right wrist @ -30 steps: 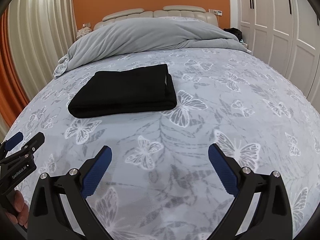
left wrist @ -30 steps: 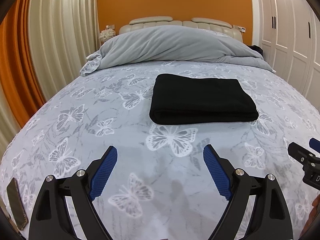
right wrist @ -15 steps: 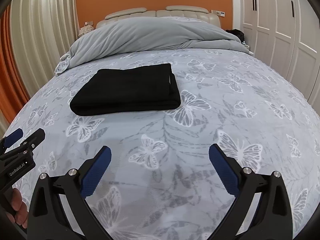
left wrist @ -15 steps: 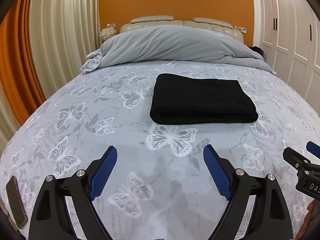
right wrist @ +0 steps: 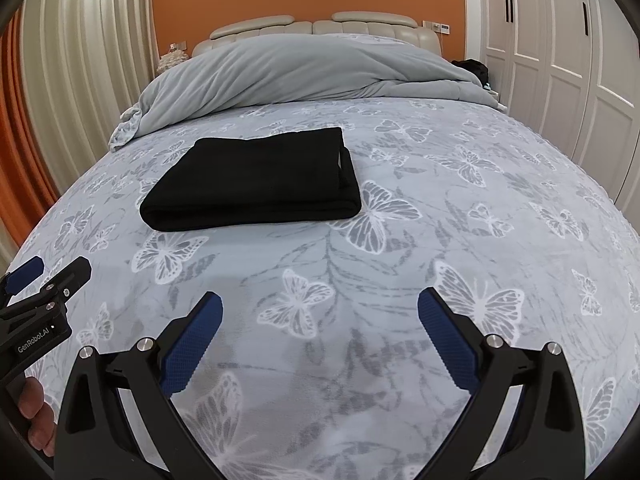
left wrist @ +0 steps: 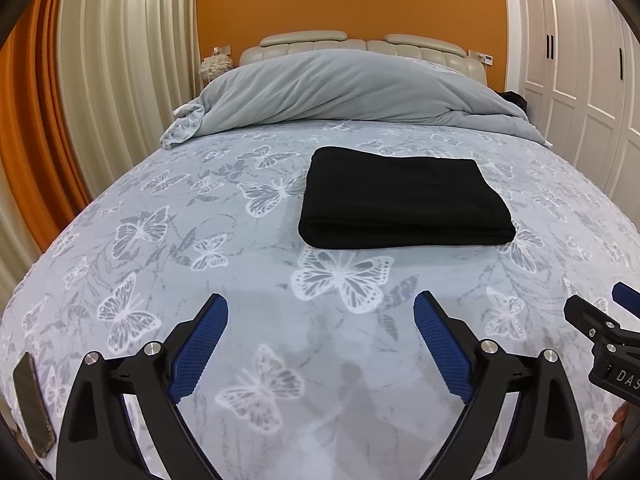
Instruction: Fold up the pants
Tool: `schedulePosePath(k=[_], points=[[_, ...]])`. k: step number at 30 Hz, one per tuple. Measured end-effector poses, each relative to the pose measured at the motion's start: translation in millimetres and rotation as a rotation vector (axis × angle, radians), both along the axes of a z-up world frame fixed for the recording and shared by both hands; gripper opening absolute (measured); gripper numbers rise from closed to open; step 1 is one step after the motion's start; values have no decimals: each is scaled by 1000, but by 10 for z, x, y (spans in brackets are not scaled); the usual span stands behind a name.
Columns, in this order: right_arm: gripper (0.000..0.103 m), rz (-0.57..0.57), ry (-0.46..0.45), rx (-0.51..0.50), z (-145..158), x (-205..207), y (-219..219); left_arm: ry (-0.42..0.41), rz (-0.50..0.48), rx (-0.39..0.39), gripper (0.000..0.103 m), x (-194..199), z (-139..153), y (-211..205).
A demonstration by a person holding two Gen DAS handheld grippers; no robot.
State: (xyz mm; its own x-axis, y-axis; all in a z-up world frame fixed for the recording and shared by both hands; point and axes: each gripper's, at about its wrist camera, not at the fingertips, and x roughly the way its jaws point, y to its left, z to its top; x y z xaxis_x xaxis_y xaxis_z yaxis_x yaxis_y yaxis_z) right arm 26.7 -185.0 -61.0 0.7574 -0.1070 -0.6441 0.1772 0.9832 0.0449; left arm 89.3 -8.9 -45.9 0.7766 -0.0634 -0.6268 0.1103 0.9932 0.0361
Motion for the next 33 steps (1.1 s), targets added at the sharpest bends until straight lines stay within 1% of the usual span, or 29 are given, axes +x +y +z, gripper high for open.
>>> schedulePosePath(k=[4, 8, 13, 16, 19, 27, 28, 30, 32, 33], points=[[96, 1, 1, 0, 0, -1, 3, -1, -4, -2, 92, -6, 2, -2], [96, 2, 1, -3, 2, -2, 11, -9, -1, -32, 92, -25, -7, 8], [96, 4, 2, -4, 3, -4, 19, -56, -4, 9, 92, -97, 6, -54], [96, 4, 2, -5, 1, -4, 22, -61, 1, 1, 92, -94, 23, -28], [96, 3, 2, -7, -1, -4, 25, -53, 4, -9, 92, -72, 26, -2], [96, 7, 4, -13, -7, -1, 17, -45, 0, 1, 92, -50, -2, 12], [96, 5, 4, -11, -7, -3, 17, -39, 0, 7, 92, -41, -12, 8], [96, 7, 4, -10, -9, -6, 6, -7, -14, -8, 92, -5, -40, 21], [96, 8, 3, -12, -9, -8, -5, -1, -10, -19, 92, 0, -57, 30], [96, 9, 4, -11, -10, -5, -8, 0, -3, -13, 92, 3, -61, 32]])
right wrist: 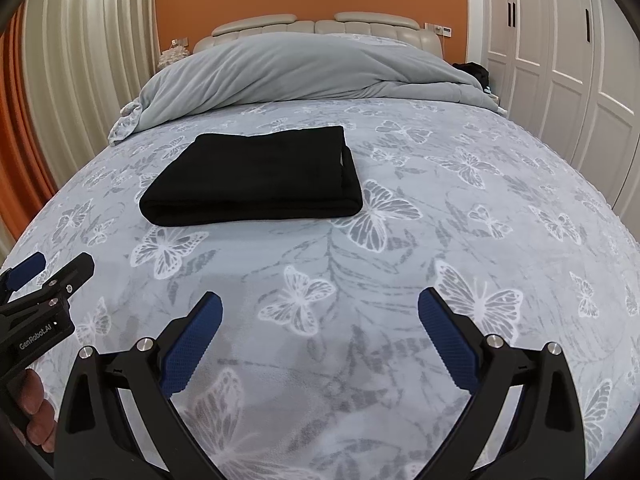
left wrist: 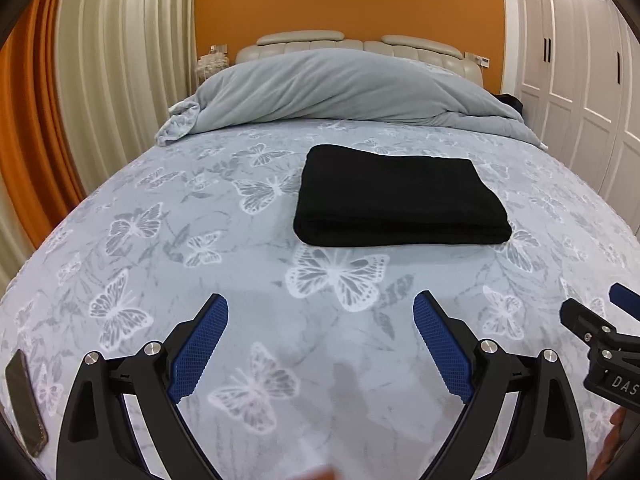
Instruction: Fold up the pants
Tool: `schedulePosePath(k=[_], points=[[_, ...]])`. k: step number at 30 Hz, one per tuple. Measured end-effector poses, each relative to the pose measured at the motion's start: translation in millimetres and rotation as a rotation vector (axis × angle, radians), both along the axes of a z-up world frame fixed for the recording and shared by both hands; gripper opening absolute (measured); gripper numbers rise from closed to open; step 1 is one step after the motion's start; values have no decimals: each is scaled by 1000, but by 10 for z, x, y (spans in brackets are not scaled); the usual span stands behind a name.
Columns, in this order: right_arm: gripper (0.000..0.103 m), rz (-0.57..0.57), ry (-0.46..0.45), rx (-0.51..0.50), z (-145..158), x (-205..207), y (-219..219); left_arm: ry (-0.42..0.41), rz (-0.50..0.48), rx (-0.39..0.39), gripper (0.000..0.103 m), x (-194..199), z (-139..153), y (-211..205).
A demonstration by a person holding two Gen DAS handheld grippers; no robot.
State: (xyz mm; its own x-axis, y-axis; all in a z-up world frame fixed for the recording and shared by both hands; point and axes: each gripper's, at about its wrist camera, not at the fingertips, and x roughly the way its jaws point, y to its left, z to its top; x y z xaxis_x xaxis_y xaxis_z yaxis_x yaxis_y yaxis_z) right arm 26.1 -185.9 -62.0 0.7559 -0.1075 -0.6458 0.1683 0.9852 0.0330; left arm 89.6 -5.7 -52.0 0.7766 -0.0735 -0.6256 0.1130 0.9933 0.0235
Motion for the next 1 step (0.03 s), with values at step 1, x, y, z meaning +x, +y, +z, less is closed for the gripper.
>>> schedulePosePath(k=[1], points=[[96, 0, 0, 0, -1, -2, -7, 2, 1, 3, 92, 3, -3, -5]])
